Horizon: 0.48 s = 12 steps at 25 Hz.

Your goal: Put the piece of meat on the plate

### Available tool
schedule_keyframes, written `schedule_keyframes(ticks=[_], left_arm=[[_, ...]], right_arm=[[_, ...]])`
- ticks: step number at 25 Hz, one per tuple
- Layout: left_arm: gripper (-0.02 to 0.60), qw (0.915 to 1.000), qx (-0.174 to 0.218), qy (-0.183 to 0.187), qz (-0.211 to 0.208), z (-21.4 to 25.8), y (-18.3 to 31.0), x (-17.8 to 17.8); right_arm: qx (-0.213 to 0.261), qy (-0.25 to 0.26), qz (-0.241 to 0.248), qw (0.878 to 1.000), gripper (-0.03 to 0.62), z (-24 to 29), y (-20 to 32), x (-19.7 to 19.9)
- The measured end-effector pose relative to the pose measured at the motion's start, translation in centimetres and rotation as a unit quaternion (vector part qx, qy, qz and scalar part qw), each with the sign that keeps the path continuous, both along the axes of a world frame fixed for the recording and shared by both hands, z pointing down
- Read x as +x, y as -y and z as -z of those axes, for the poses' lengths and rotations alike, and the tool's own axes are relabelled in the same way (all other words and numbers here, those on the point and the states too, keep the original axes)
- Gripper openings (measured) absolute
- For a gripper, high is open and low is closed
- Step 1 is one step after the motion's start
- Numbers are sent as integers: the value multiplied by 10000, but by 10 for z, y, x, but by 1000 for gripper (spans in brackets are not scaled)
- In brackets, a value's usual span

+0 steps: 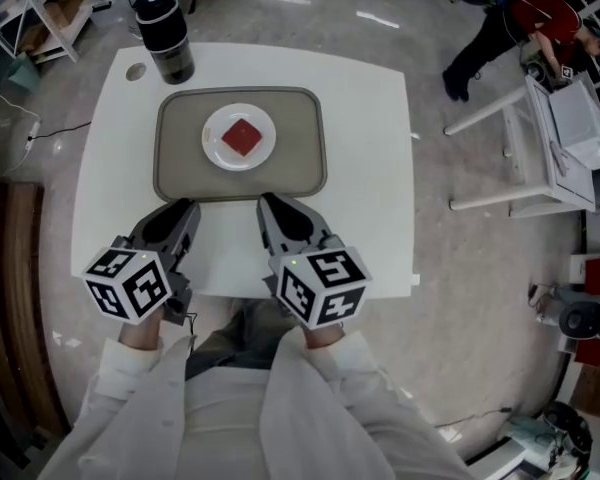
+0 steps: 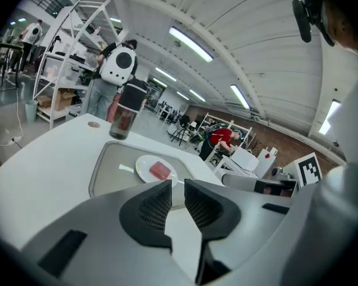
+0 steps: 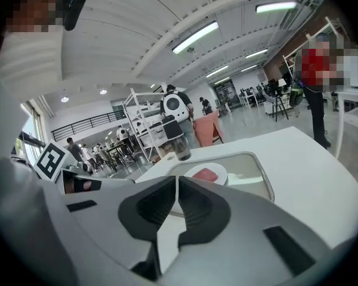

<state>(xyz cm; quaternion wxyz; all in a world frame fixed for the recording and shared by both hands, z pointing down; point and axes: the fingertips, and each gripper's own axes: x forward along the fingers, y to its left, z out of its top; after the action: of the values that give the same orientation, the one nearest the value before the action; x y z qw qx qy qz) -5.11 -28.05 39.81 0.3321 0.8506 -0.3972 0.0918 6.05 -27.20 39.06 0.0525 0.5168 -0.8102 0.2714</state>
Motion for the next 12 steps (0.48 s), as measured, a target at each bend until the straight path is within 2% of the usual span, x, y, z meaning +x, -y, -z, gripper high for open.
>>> schedule_keyframes(ticks=[5,8,12], left_arm=[[60,9990,353,-205,-161,27,-47,-9],[58,9960,620,-469,-432,43,-77,-12],[32,9931,739,-520,-754,49,-116,-13]], right_arm=[[184,-140,-101,9997,25,16,-51,-8],[242,-179,-184,9994,25,20,-75,-13],[248,-193,-190,9993,25,26,-109,-19]])
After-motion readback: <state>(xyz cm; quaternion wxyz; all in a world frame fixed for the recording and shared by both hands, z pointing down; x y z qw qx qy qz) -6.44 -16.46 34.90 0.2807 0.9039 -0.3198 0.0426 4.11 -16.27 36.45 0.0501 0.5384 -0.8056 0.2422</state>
